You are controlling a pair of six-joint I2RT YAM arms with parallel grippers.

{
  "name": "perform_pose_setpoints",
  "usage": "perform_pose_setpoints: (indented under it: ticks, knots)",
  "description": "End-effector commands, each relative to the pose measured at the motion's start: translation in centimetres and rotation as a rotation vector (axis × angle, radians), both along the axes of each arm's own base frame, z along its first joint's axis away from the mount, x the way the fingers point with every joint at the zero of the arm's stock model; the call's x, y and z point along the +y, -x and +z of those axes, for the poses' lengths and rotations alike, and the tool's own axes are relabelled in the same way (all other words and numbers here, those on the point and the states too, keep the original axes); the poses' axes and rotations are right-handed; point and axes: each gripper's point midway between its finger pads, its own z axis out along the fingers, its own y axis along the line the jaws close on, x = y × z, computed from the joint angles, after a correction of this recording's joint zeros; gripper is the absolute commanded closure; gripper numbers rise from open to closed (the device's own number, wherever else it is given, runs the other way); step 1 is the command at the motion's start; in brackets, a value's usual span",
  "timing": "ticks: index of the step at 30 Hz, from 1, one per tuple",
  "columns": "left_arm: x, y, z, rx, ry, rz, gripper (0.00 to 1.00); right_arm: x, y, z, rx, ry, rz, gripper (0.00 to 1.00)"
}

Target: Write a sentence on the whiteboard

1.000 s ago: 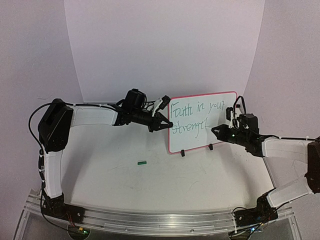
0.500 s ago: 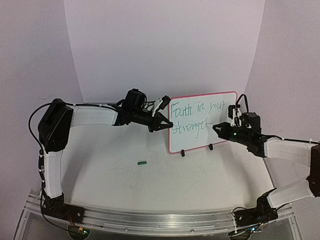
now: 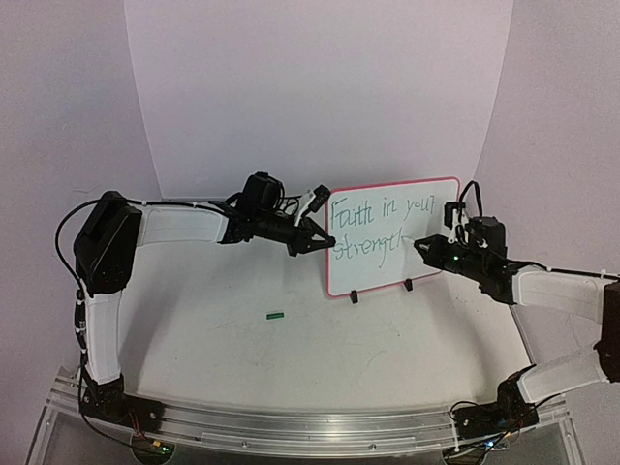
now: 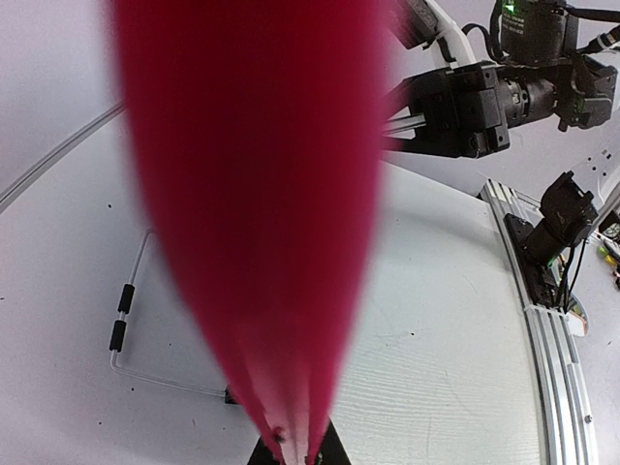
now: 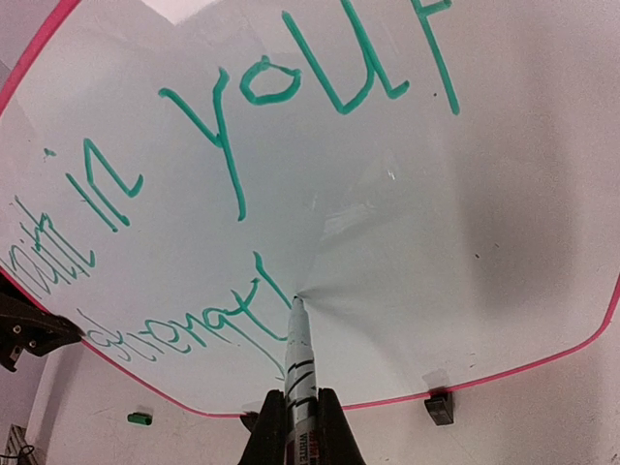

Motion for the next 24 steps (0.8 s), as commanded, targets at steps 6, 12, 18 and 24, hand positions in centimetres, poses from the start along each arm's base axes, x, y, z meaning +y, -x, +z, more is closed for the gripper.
perform_pose_setpoints:
  ticks: [6, 12, 18, 24]
  knots:
    - [1.1, 4.7, -6.7, 0.231, -0.213, -0.049, 1.0, 0.8, -0.9, 1.8, -0.05, -0.019, 0.03, 1.0]
    - [1.0, 4.8, -6.7, 0.231, -0.214, -0.052, 1.0, 0.9, -1.0, 2.0, -0.053, -0.023, 0.036, 1.0]
    - [1.0, 4.8, -6.7, 0.231, -0.214, -0.051, 1.0, -0.3, -1.3, 2.0, -0.057, -0.012, -0.04, 1.0]
    - [1.0, 4.8, -6.7, 0.231, -0.214, -0.052, 1.0, -1.1, -1.5, 2.1, -0.06, -0.004, -0.088, 1.0]
